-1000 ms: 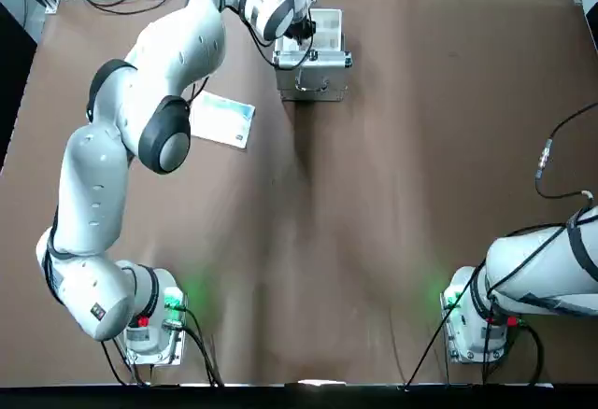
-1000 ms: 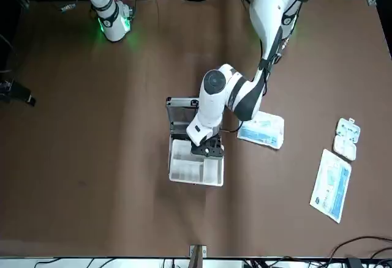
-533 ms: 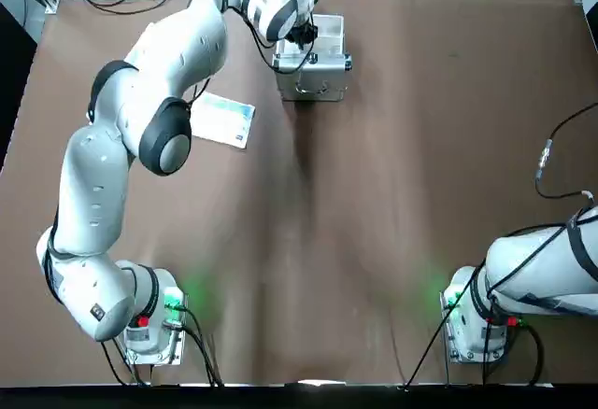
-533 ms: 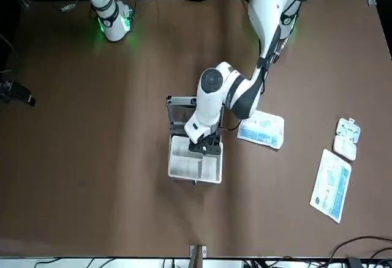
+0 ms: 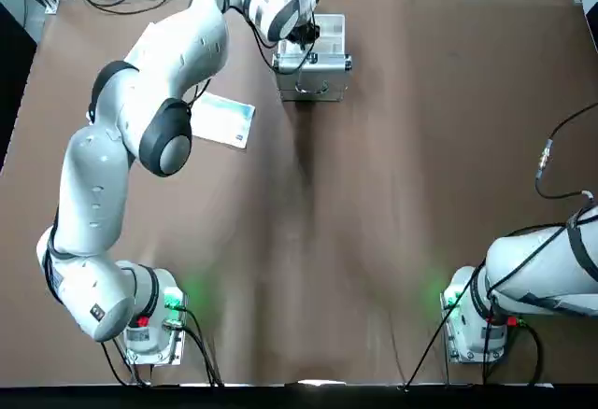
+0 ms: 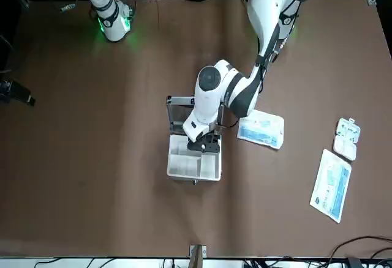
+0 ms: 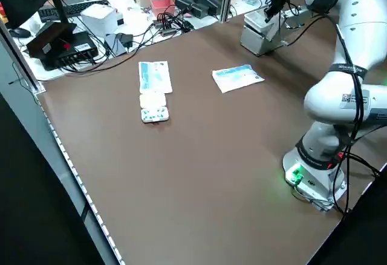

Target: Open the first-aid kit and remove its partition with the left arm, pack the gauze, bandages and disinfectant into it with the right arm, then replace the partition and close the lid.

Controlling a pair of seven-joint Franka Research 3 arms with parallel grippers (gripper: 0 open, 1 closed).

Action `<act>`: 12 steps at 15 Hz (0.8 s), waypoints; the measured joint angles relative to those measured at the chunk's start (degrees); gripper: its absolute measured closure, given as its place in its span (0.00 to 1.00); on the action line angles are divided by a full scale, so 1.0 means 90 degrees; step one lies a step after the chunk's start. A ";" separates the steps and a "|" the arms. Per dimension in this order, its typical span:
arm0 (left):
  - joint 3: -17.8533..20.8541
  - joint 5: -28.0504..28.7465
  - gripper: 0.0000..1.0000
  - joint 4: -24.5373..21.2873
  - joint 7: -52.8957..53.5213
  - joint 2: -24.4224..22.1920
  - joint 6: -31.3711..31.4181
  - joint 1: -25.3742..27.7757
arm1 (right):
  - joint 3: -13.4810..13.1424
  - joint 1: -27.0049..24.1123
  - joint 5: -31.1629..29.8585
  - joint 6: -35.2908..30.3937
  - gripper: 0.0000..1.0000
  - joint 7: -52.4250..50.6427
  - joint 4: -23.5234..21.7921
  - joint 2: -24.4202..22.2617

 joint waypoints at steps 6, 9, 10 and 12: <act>-0.0003 0.0000 0.97 0.0017 -0.0116 0.0001 0.0149 -0.0066 | 0.0000 -0.0001 0.0000 0.0000 0.01 -0.0006 -0.0004 0.0000; -0.0003 0.0000 0.97 0.0017 -0.0122 0.0023 0.0197 -0.0066 | 0.0000 -0.0001 0.0000 0.0000 0.01 -0.0008 -0.0010 0.0000; -0.0003 0.0000 0.97 0.0017 -0.0123 0.0035 0.0230 -0.0066 | 0.0000 -0.0001 0.0000 0.0000 0.01 -0.0009 -0.0011 0.0000; -0.0003 0.0000 0.97 0.0017 -0.0136 0.0065 0.0291 -0.0066 | 0.0000 -0.0001 0.0000 0.0000 0.01 -0.0012 -0.0013 0.0000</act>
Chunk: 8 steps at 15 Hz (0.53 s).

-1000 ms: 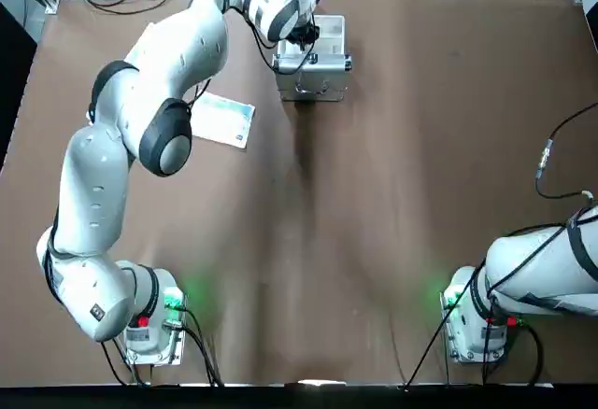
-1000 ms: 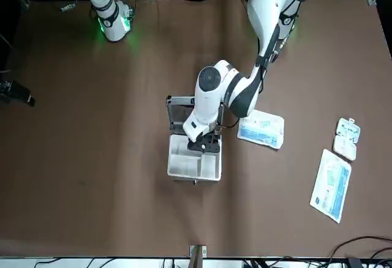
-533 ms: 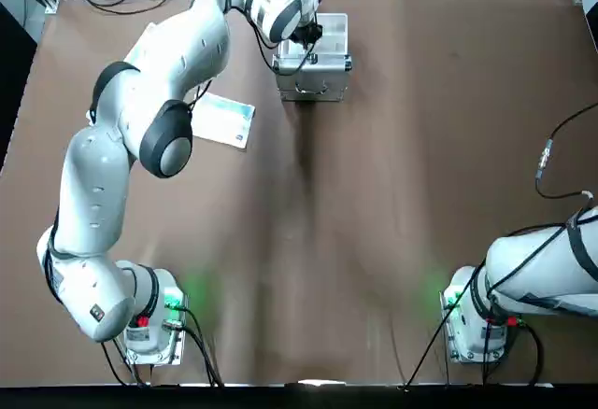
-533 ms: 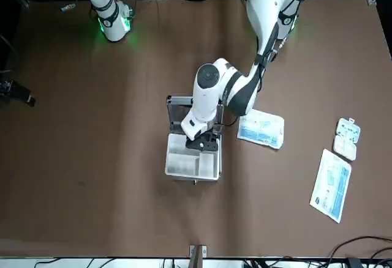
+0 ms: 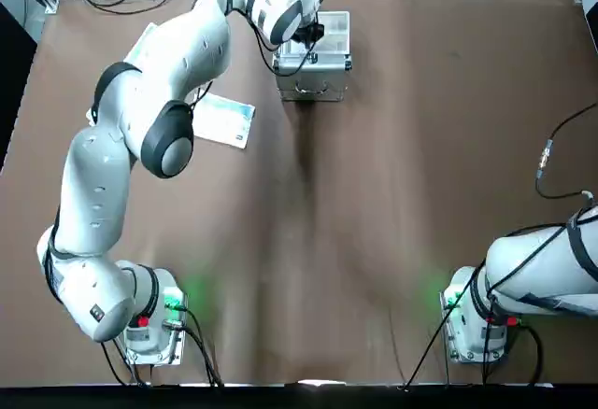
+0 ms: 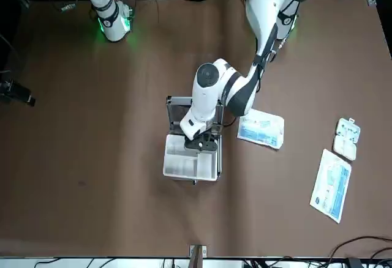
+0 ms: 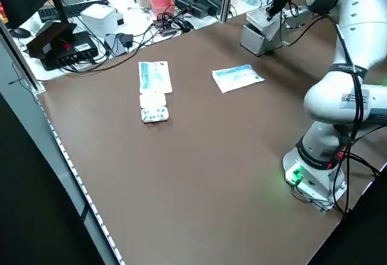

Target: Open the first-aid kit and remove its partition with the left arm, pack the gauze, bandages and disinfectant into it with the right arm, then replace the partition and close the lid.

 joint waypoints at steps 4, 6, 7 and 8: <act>-0.0001 0.0000 0.97 0.0000 -0.0060 0.0045 0.0022 0.0000 | 0.0005 0.0002 0.0000 0.0000 0.01 -0.0013 -0.0024 0.0000; -0.0002 0.0000 0.97 0.0000 -0.0109 0.0070 0.0022 0.0000 | 0.0006 0.0003 0.0000 0.0000 0.01 -0.0015 -0.0032 0.0000; -0.0002 0.0000 0.97 0.0000 -0.0112 0.0084 0.0022 0.0000 | 0.0006 0.0002 0.0000 0.0000 0.01 -0.0015 -0.0036 0.0000; -0.0002 0.0000 0.97 0.0000 -0.0113 0.0096 0.0022 0.0000 | 0.0006 0.0003 0.0000 0.0000 0.01 -0.0015 -0.0038 0.0000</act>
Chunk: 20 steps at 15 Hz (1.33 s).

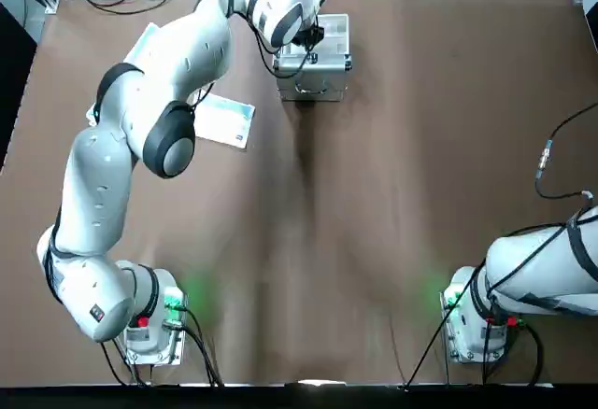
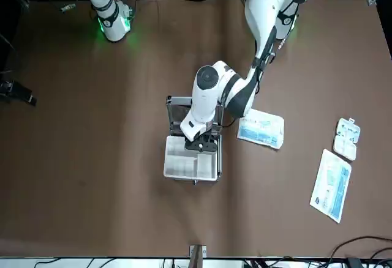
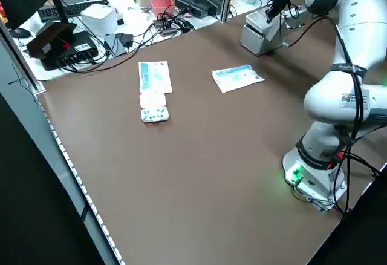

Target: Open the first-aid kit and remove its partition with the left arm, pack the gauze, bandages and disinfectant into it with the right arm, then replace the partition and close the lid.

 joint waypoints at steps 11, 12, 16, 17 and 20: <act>-0.0046 0.0000 0.97 0.0047 0.0008 0.0013 -0.0297 0.0000 | 0.0009 0.0005 0.0000 -0.0010 0.01 -0.0006 -0.0008 0.0000; -0.0065 0.0000 0.97 0.0064 0.0008 0.0012 -0.0365 0.0000 | 0.0009 0.0005 0.0000 -0.0011 0.01 -0.0006 -0.0008 0.0000; -0.0100 0.0000 0.97 0.0082 -0.0002 0.0010 -0.0469 -0.0001 | 0.0009 0.0005 0.0000 -0.0012 0.01 -0.0006 -0.0009 0.0000; -0.0101 0.0000 0.97 0.0082 -0.0001 0.0010 -0.0483 0.0000 | 0.0009 0.0005 0.0000 -0.0012 0.01 -0.0006 -0.0009 0.0000; -0.0098 0.0000 0.97 0.0082 0.0002 0.0010 -0.0497 0.0005 | 0.0009 0.0005 0.0000 -0.0012 0.01 -0.0007 -0.0011 0.0000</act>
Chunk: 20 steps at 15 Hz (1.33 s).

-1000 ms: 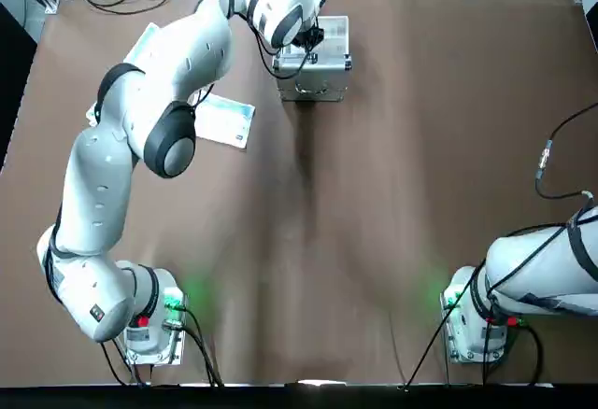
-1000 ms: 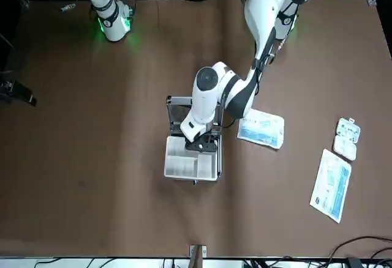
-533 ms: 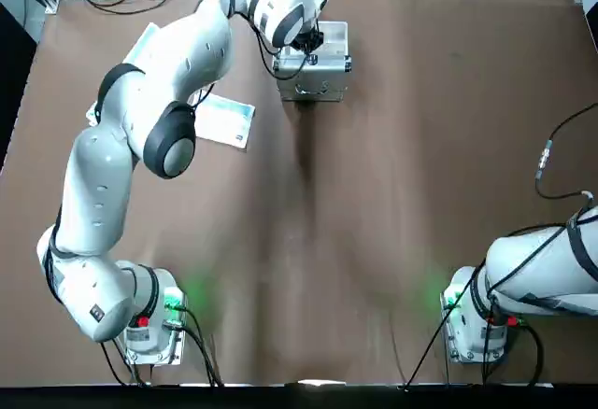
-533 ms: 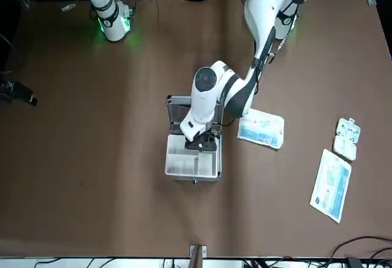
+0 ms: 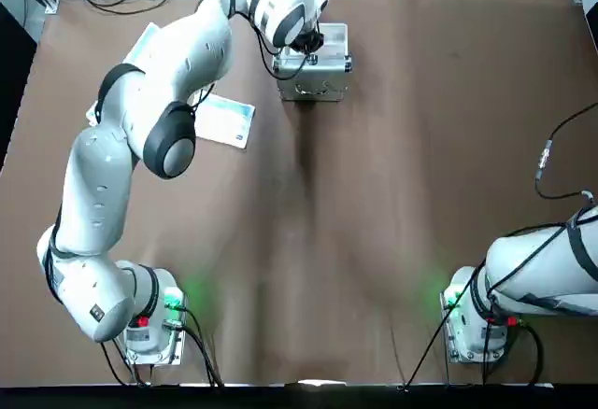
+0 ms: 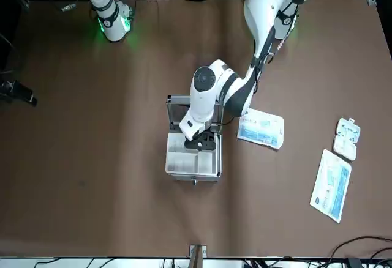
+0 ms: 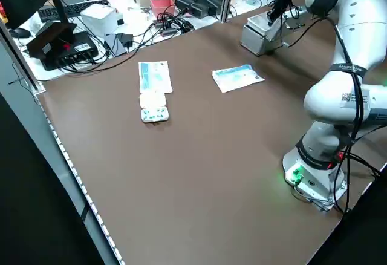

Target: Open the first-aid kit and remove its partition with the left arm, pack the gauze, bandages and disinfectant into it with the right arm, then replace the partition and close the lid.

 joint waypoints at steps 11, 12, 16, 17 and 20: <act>0.0026 0.0000 0.97 0.0002 0.0005 -0.0008 -0.0032 0.0016 | 0.0005 0.0010 0.0000 0.0001 0.01 -0.0002 -0.0036 0.0000; 0.0026 0.0000 0.97 0.0002 0.0005 -0.0008 -0.0034 0.0016 | 0.0005 0.0011 0.0000 0.0001 0.01 -0.0002 -0.0036 0.0000; 0.0025 0.0000 0.96 0.0001 0.0006 -0.0007 -0.0044 0.0013 | 0.0006 0.0012 0.0000 0.0001 0.01 -0.0003 -0.0043 0.0000; 0.0025 0.0000 0.96 0.0000 0.0006 -0.0006 -0.0051 0.0012 | 0.0007 0.0012 0.0000 0.0001 0.01 -0.0003 -0.0044 0.0000; 0.0026 0.0000 0.96 -0.0002 0.0012 -0.0005 -0.0070 0.0012 | 0.0010 0.0013 0.0000 0.0001 0.01 -0.0003 -0.0044 0.0000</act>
